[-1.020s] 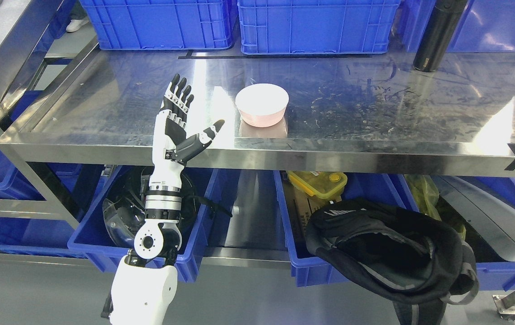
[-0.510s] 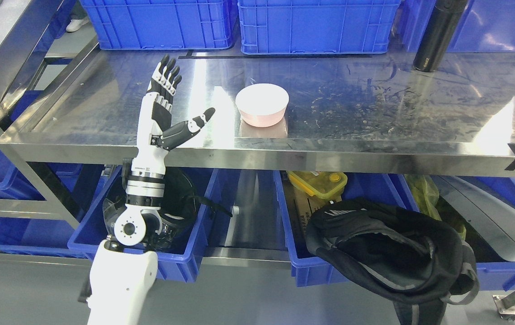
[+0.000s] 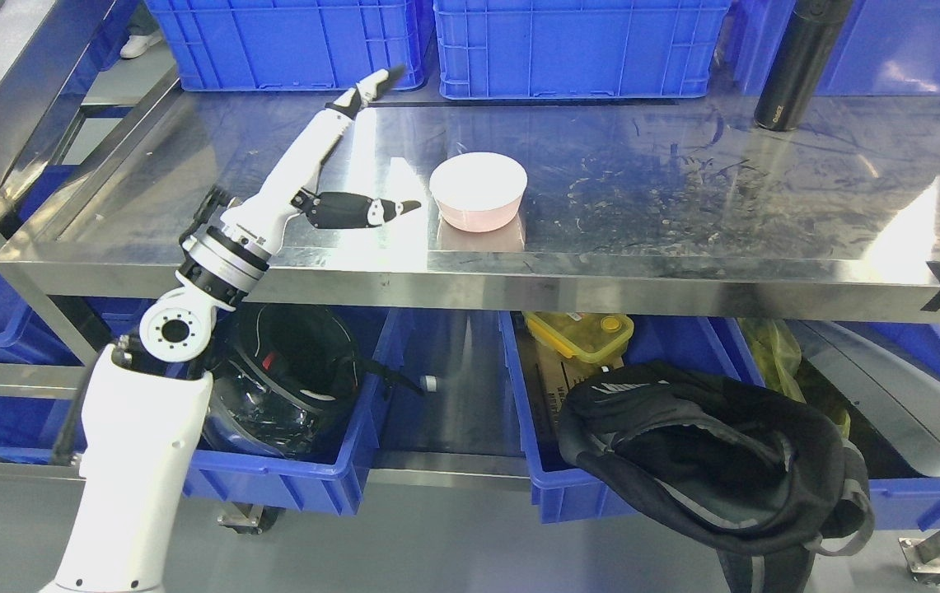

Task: Stack pink IKEA bowl on shelf middle layer
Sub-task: 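Reach the left hand toward the pink bowl on the steel shelf, then grasp the pink bowl's rim with the left hand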

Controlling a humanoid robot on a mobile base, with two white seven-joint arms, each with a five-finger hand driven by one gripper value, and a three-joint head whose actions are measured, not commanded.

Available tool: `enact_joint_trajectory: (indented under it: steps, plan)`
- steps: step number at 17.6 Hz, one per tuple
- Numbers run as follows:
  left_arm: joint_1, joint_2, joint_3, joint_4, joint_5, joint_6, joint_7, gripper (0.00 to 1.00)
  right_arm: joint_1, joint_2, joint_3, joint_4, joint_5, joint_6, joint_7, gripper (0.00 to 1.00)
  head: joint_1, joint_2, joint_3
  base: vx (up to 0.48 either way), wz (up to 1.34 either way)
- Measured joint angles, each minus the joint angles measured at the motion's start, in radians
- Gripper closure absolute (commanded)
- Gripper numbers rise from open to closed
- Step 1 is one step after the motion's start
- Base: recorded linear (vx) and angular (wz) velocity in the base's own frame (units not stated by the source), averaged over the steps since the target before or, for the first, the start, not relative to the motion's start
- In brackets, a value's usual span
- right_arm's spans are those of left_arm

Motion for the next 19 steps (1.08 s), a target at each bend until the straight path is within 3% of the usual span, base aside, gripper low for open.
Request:
enact_joint_trajectory:
  steps: [6, 11, 15, 19]
  plan:
    - [-0.061, 0.05, -0.036, 0.003, -0.247, 0.004, -0.122, 0.02, 0.0, 0.0, 0.0, 0.0, 0.0, 0.0, 0.0, 0.0, 0.0, 0.0, 0.0, 0.0, 0.0]
    - [-0.142, 0.046, -0.114, 0.005, -0.437, 0.122, -0.192, 0.02, 0.0, 0.0, 0.0, 0.0, 0.0, 0.0, 0.0, 0.0, 0.0, 0.0, 0.0, 0.0, 0.0]
    - [-0.205, 0.033, -0.196, 0.007, -0.514, 0.227, -0.231, 0.02, 0.0, 0.0, 0.0, 0.0, 0.0, 0.0, 0.0, 0.0, 0.0, 0.0, 0.0, 0.0, 0.0]
    - [-0.235, 0.014, -0.262, 0.021, -0.554, 0.261, -0.259, 0.01, 0.0, 0.0, 0.0, 0.0, 0.0, 0.0, 0.0, 0.0, 0.0, 0.0, 0.0, 0.0, 0.0]
